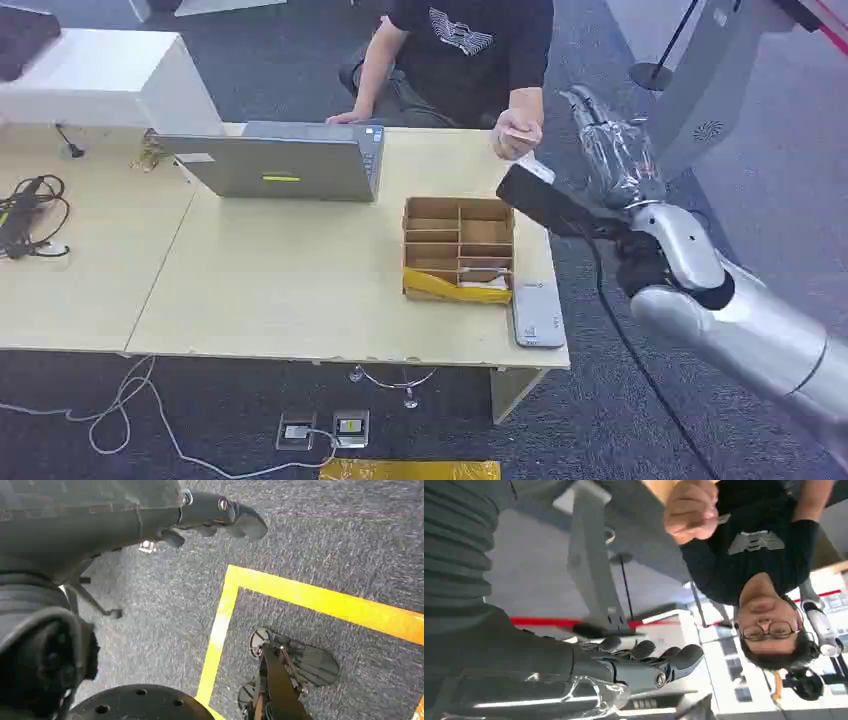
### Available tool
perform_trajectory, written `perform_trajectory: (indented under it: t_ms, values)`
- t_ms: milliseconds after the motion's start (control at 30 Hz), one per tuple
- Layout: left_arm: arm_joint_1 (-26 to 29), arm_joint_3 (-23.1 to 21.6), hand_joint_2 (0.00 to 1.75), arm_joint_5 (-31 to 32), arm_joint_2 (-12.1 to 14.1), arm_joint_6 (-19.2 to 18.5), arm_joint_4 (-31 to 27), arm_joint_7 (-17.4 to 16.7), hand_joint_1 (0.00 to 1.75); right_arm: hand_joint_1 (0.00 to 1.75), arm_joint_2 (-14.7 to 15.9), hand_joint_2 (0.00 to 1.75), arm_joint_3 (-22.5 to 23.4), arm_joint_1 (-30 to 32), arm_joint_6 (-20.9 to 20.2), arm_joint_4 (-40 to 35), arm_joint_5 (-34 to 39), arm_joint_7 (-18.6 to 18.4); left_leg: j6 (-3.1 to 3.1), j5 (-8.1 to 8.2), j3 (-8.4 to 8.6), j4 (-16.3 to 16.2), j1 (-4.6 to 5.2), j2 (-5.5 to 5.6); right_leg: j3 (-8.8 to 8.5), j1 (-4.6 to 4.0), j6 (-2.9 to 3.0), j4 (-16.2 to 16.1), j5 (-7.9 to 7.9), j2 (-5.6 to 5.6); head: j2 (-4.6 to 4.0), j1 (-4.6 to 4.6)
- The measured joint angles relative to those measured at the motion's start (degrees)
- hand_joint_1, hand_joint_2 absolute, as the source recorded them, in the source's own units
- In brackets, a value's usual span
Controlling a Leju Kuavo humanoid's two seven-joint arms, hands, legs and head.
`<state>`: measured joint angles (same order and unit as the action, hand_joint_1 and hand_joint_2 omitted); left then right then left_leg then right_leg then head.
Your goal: Pass the card to the sensor for recognition and then transmit it.
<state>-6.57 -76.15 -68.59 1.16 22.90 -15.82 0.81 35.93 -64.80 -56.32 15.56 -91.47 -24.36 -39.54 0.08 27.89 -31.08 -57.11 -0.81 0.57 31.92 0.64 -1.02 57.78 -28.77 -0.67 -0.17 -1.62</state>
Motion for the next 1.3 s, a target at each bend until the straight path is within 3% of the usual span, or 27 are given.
perform_trajectory:
  t_ms: [167,400,433,533,633,1033,1300]
  values:
    - [0.0,-0.1,0.0,1.5,0.1,-1.2,0.1,0.0,0.0,0.0,-0.7,1.75,3.7,6.1,-6.3,0.3,-8.4,-0.4,0.0,0.0,-0.01,0.0,0.01,0.03,0.0,0.01,0.0,0.0,0.0,-0.05,0.0,-0.02]
    - [0.0,-0.3,0.0,2.9,0.4,-1.7,0.1,-0.8,0.0,0.0,-1.1,1.75,9.2,12.5,-9.2,0.3,-14.5,-0.4,0.0,0.0,0.01,0.0,0.0,0.03,0.01,0.0,0.0,0.0,0.0,-0.04,0.0,-0.02]
    - [0.0,-0.3,0.0,3.0,0.4,-1.9,0.1,-0.9,0.0,0.0,-1.1,1.75,9.9,13.2,-9.8,0.3,-16.8,-0.5,0.0,0.0,0.01,0.0,0.0,0.03,0.01,0.0,0.0,0.0,0.0,-0.04,0.0,0.0]
    - [0.0,-0.3,0.0,3.6,0.5,-1.9,0.1,-0.9,0.0,0.0,-1.1,1.75,11.4,14.9,-13.9,0.3,-33.5,-0.5,0.0,0.0,0.01,0.0,0.0,0.03,0.01,0.0,0.0,0.0,0.0,0.0,0.0,0.0]
    - [0.0,-0.3,0.0,3.9,0.5,-1.9,0.1,-0.8,0.0,0.0,-1.2,1.75,11.8,15.8,-15.0,0.2,-39.6,-0.5,0.0,0.0,0.01,0.0,0.0,0.03,0.01,0.0,0.0,0.0,0.0,0.01,0.0,-0.02]
    - [-0.1,-0.3,0.0,3.8,0.7,-1.9,0.1,-0.6,0.0,0.0,-5.0,1.75,16.2,20.2,-12.6,1.1,-37.7,-0.3,0.0,0.0,0.0,0.0,0.0,0.02,0.01,0.0,0.0,0.0,0.0,-0.01,0.0,-0.02]
    - [-0.1,-0.3,0.0,3.8,0.7,-1.8,0.1,-0.6,0.0,0.0,-7.5,1.75,19.0,22.7,-11.9,1.9,-37.7,1.7,0.0,0.0,-0.02,0.0,0.0,0.02,0.02,0.0,0.0,0.0,0.0,-0.01,0.0,0.0]
